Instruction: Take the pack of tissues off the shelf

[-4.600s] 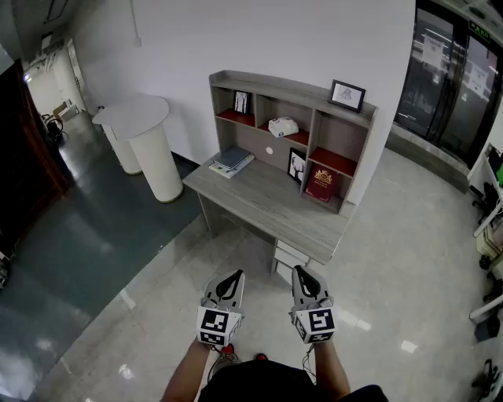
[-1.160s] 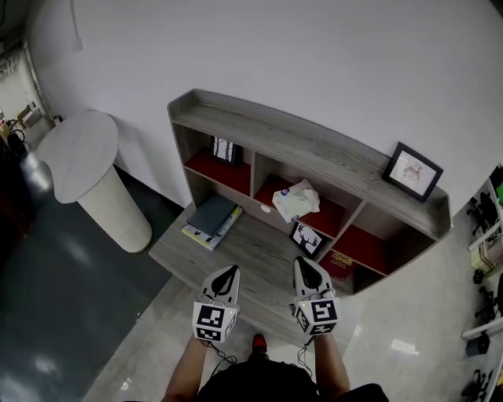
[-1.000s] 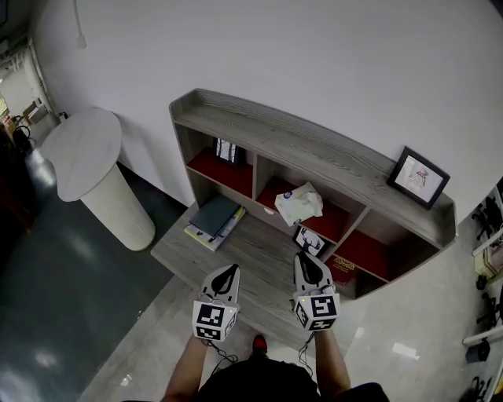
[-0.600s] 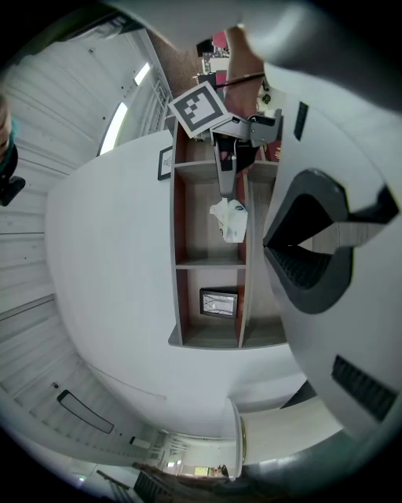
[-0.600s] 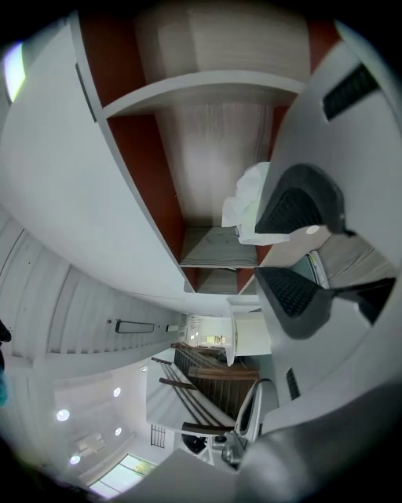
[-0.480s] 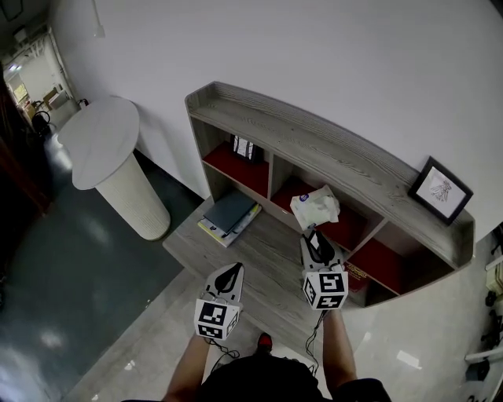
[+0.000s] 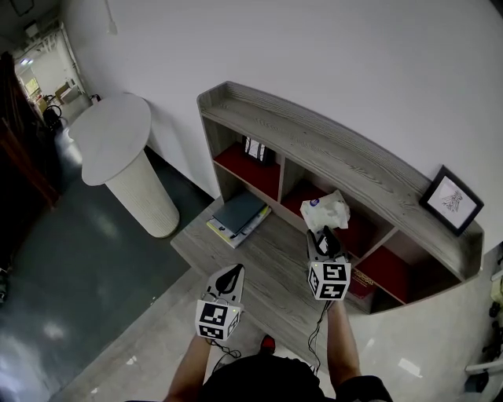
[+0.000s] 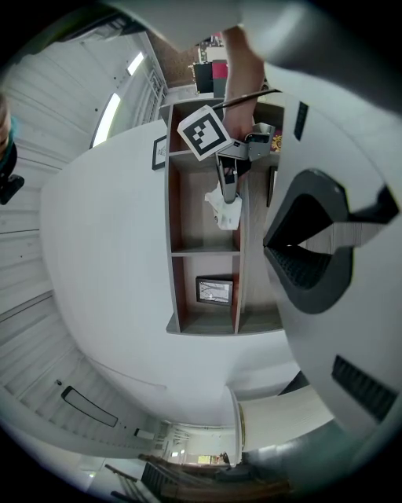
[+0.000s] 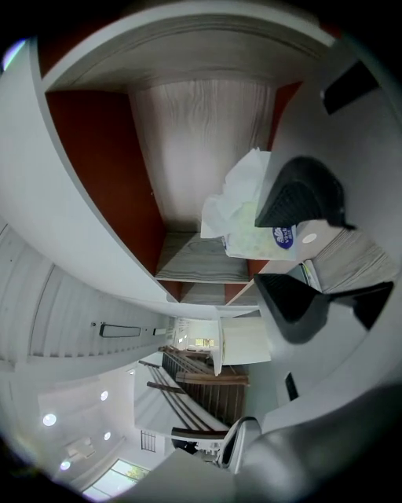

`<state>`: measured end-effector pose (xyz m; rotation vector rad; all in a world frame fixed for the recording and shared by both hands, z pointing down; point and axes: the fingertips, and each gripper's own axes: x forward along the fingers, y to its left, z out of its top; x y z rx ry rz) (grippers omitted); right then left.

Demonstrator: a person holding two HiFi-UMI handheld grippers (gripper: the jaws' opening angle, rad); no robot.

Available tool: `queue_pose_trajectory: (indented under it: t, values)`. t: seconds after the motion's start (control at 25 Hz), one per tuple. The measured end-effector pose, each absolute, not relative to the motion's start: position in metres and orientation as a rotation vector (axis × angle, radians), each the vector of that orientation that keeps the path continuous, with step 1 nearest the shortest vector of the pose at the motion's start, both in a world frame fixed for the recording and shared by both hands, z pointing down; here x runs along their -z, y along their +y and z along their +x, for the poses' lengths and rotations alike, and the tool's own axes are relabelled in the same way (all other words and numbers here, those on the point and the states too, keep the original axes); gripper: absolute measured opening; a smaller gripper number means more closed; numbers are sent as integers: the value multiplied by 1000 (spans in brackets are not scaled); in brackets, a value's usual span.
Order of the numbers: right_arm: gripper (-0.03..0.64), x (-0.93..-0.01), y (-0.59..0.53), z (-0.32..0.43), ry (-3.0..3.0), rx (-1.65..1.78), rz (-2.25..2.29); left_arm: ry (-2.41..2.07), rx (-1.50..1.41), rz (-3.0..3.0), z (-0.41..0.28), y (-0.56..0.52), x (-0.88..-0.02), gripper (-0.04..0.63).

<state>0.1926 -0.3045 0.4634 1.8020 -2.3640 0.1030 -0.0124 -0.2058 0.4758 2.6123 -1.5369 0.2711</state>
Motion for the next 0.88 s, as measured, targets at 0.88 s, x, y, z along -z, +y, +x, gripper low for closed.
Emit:
queue_pose_trajectory:
  t: [0.88]
  values:
    - [28,-467,-309,206,-2305,-157,1868,-1543,-270,2586,-21,-206,-481,6]
